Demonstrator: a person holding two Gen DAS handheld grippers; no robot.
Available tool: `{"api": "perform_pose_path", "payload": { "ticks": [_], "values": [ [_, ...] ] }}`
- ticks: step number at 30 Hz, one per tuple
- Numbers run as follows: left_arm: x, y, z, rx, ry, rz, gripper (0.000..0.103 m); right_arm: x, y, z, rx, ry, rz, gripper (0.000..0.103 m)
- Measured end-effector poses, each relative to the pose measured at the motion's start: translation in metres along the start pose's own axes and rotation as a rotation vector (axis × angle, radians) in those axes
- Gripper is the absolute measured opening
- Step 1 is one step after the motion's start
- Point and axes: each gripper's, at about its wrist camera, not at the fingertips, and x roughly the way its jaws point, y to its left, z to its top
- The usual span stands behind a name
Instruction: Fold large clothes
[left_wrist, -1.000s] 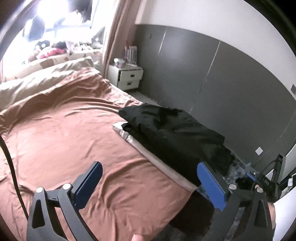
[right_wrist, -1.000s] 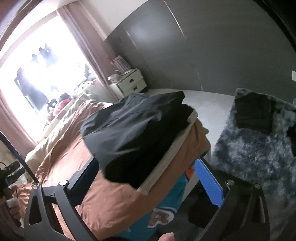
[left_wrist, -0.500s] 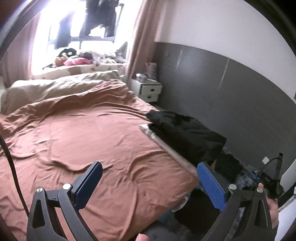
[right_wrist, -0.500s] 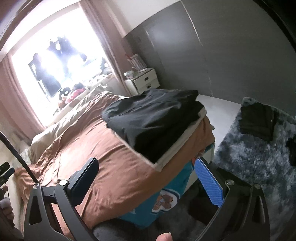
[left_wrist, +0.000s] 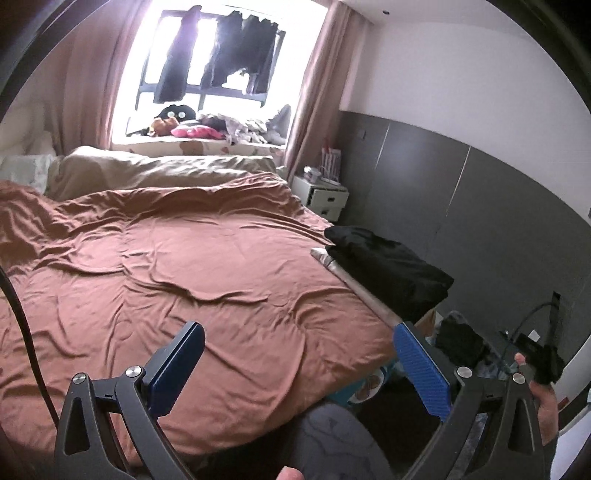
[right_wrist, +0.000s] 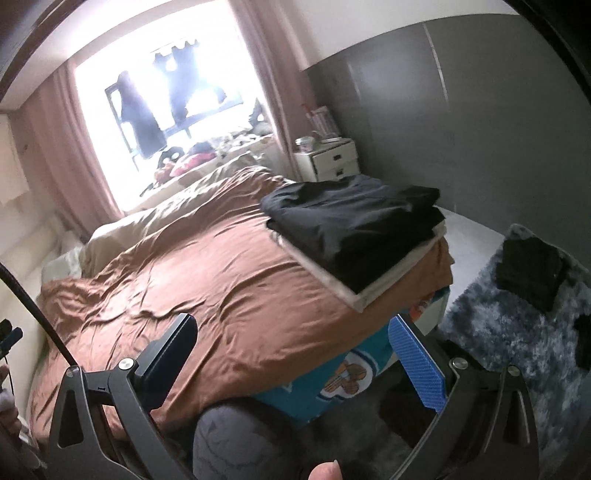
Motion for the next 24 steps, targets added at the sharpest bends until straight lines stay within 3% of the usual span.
{"api": "perform_pose_path", "payload": {
  "ticks": [13, 18, 24],
  "values": [
    [-0.083, 0.01, -0.073, -0.008, -0.114, 0.104, 0.103, -0.019, 0.039, -0.034, -0.102, -0.026, 0.012, 0.103],
    [-0.097, 0.011, -0.101, -0.054, -0.14, 0.177, 0.103, -0.021, 0.041, -0.051, -0.079, -0.03, 0.052, 0.103],
    [-0.108, 0.016, -0.123, -0.103, -0.163, 0.189, 0.103, -0.012, 0.052, -0.07, -0.136, 0.002, 0.066, 0.103]
  ]
}}
